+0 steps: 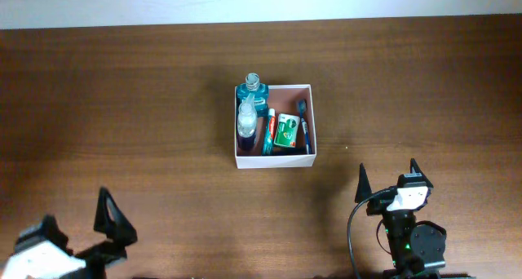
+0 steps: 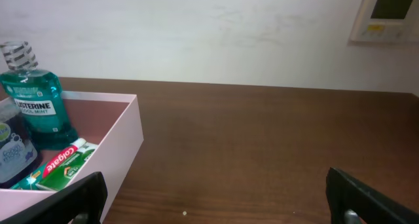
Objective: Pack container
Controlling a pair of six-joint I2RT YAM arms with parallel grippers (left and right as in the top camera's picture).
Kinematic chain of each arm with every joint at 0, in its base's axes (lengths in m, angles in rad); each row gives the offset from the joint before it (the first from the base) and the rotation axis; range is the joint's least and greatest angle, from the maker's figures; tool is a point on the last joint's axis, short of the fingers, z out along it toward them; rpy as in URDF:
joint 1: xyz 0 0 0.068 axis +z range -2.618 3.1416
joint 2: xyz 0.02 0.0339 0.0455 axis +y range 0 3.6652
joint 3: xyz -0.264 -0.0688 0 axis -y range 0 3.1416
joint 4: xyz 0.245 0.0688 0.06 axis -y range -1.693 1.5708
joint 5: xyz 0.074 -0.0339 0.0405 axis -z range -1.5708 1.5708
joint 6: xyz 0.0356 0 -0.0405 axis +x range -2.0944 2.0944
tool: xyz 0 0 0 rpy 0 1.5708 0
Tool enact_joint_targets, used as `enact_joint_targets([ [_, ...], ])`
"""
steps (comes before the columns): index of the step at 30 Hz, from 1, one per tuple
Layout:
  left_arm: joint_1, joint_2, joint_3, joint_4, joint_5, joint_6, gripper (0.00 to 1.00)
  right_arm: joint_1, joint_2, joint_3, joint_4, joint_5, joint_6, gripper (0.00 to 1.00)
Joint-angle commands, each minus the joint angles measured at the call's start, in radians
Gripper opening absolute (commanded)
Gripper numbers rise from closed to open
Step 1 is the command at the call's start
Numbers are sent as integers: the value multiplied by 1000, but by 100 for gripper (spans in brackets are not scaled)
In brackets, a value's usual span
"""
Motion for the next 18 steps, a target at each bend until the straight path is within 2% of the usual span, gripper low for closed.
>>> enact_joint_targets([
  [1, 27, -78, -84, -8, 11, 7, 99, -8, -7, -5, -8, 5, 1, 98],
  [9, 44, -185, -258, -7, 39, -11, 99, -8, -7, -5, -8, 5, 1, 99],
  [16, 44, -190, -383, 6, 41, -12, 100, -8, -7, -5, -8, 5, 1, 99],
  [18, 44, -190, -432, 49, 42, -12, 99, -8, -7, -5, -8, 5, 1, 99],
])
